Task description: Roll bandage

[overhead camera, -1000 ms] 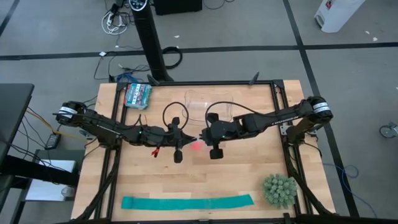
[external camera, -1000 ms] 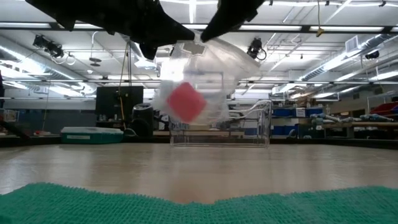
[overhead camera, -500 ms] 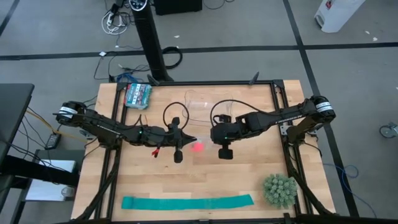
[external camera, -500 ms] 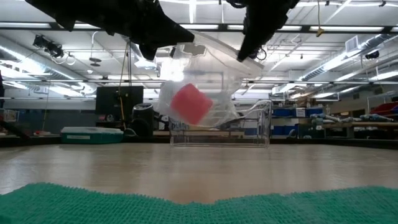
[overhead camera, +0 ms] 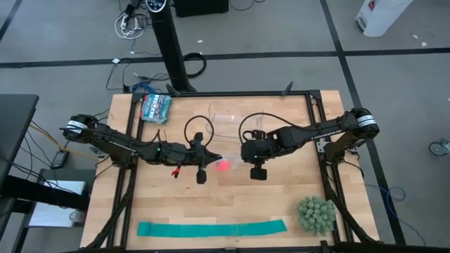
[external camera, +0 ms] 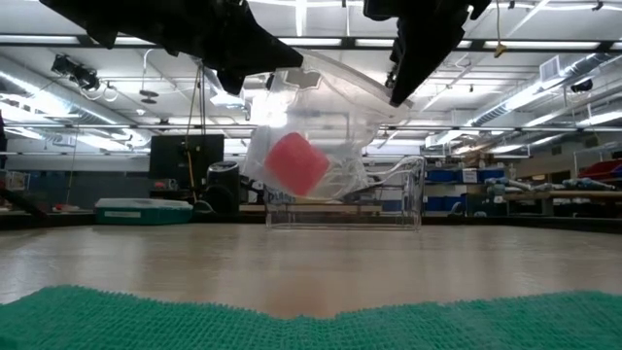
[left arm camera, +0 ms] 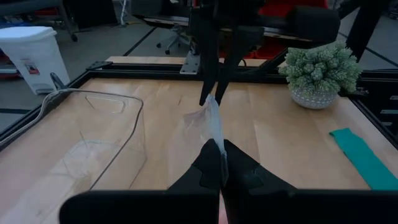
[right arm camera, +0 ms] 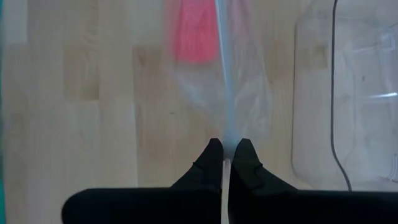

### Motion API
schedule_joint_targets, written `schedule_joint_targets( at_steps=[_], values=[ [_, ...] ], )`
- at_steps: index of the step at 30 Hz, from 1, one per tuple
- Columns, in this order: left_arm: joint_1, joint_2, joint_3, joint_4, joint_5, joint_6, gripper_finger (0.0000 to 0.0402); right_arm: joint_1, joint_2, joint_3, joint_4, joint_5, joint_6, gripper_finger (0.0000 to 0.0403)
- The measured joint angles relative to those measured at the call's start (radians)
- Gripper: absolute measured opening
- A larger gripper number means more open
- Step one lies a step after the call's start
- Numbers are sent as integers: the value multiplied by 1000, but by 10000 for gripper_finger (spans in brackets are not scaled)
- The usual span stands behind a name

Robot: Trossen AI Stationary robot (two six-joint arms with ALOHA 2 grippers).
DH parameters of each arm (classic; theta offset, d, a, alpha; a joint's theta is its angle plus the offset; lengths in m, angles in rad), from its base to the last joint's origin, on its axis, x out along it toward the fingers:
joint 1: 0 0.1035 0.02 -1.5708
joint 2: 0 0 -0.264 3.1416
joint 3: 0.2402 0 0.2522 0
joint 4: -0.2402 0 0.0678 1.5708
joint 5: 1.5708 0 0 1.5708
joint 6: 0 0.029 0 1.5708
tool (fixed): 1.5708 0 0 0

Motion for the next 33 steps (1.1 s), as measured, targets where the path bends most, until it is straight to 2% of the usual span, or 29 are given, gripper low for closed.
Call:
schedule_joint_targets(
  at_steps=[9, 12, 17, 23, 27, 30, 33],
  values=[
    [0, 0, 0, 0, 0, -2, 6, 0, 0, 0, -25, 1, -2, 3],
    [0, -1, 0, 1, 0, -2, 6, 0, 0, -1, -17, 8, -23, 18],
    [0, -1, 0, 1, 0, -6, 6, 1, -4, -2, 16, 13, -21, 84],
    [8, -1, 1, 2, -2, -5, 6, 1, -11, -2, 17, 75, 12, 166],
    [71, -1, 29, 0, 5, 7, 6, 7, -56, -2, 23, 157, 23, 186],
    [148, -1, 75, -29, 89, 20, 6, 7, -93, -2, 31, 221, 30, 186],
    [247, -1, 136, -128, 186, 21, 6, -4, -118, -2, 35, 277, 29, 182]
  ],
)
